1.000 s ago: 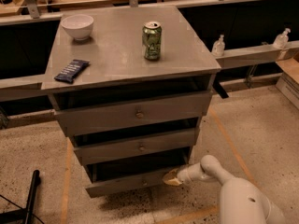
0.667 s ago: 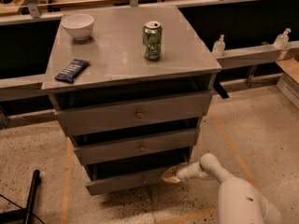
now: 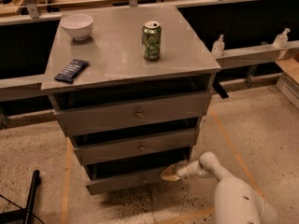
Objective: Close bottom drawer
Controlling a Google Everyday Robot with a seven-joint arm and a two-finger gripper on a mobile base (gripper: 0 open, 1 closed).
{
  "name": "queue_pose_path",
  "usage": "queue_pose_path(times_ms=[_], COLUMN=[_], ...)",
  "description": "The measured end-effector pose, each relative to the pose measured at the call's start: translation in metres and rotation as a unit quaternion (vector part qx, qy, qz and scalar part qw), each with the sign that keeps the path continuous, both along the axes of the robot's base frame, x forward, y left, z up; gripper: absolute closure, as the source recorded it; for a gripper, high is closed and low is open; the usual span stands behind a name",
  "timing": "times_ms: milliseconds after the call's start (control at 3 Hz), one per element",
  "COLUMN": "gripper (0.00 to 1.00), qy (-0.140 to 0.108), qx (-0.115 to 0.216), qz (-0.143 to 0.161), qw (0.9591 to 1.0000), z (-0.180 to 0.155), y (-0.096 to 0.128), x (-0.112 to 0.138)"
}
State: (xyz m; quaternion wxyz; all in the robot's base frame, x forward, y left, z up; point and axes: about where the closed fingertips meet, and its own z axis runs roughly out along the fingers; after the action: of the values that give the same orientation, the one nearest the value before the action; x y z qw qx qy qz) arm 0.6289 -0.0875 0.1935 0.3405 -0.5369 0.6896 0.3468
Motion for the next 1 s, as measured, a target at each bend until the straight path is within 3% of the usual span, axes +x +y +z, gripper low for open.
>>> queue_pose_path(times_ms=[1000], gripper=[1.0], qy=[-0.006], qx=[0.009], qz=[-0.001], qw=[0.9999], z=[0.002], y=[0.0011], x=[0.0068])
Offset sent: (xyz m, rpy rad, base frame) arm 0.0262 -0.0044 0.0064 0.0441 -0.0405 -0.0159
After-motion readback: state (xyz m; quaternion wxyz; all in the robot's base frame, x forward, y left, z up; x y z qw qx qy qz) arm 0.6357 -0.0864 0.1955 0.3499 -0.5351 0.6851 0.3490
